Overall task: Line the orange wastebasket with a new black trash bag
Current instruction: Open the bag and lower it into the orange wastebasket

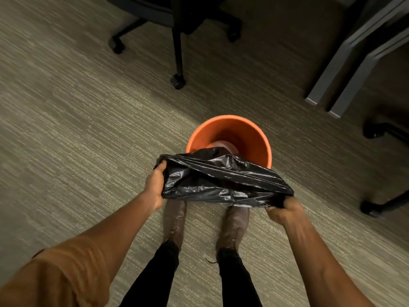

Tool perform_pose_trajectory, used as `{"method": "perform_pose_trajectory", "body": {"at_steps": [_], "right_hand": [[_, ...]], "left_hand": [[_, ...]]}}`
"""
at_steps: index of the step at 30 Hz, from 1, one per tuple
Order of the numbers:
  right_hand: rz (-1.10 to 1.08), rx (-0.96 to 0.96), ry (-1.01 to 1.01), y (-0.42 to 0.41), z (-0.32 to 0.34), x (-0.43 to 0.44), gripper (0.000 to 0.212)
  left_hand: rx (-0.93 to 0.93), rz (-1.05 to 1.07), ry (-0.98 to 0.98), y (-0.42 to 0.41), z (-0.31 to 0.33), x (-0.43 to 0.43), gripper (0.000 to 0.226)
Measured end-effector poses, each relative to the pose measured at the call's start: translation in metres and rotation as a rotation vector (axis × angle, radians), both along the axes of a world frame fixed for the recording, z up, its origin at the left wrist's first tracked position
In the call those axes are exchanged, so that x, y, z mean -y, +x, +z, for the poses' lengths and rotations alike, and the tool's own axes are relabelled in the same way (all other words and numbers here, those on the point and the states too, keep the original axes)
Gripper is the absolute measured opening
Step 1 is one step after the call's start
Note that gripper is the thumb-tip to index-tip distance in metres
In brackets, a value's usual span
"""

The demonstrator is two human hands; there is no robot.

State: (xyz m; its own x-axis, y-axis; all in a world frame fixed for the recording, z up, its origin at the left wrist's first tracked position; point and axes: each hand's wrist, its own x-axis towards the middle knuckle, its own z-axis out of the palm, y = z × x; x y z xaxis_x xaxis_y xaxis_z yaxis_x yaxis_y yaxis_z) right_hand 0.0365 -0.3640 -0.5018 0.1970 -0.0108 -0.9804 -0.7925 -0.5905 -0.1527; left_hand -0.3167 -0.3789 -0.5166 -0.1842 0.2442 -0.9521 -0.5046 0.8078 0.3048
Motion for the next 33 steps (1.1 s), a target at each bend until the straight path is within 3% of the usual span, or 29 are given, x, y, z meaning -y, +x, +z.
{"method": "perform_pose_trajectory", "body": {"at_steps": [7,13,19,24,26,29,33], "right_hand": [[0.130,-0.018,0.143,0.001,-0.018,0.009,0.043],[0.256,0.014,0.224,0.000,-0.043,0.017,0.046],[0.329,0.129,0.254,0.004,-0.078,0.021,0.056],[0.325,0.191,0.309,0.013,-0.103,0.003,0.058],[0.306,0.195,0.329,0.017,-0.106,-0.013,0.056],[0.292,0.180,0.341,0.020,-0.106,-0.037,0.046],[0.359,0.171,0.305,0.025,-0.100,-0.069,0.036]], "left_hand": [[-0.213,-0.255,0.027,0.002,-0.019,0.007,0.062],[-0.217,-0.294,0.075,0.015,-0.038,0.004,0.062],[-0.235,-0.392,0.146,0.018,-0.082,0.013,0.077],[-0.270,-0.267,0.182,0.025,-0.104,-0.006,0.054],[-0.268,-0.217,0.190,0.024,-0.102,-0.021,0.056],[-0.287,-0.274,0.206,0.020,-0.097,-0.044,0.068],[-0.344,-0.330,0.211,0.016,-0.093,-0.078,0.045]]}}
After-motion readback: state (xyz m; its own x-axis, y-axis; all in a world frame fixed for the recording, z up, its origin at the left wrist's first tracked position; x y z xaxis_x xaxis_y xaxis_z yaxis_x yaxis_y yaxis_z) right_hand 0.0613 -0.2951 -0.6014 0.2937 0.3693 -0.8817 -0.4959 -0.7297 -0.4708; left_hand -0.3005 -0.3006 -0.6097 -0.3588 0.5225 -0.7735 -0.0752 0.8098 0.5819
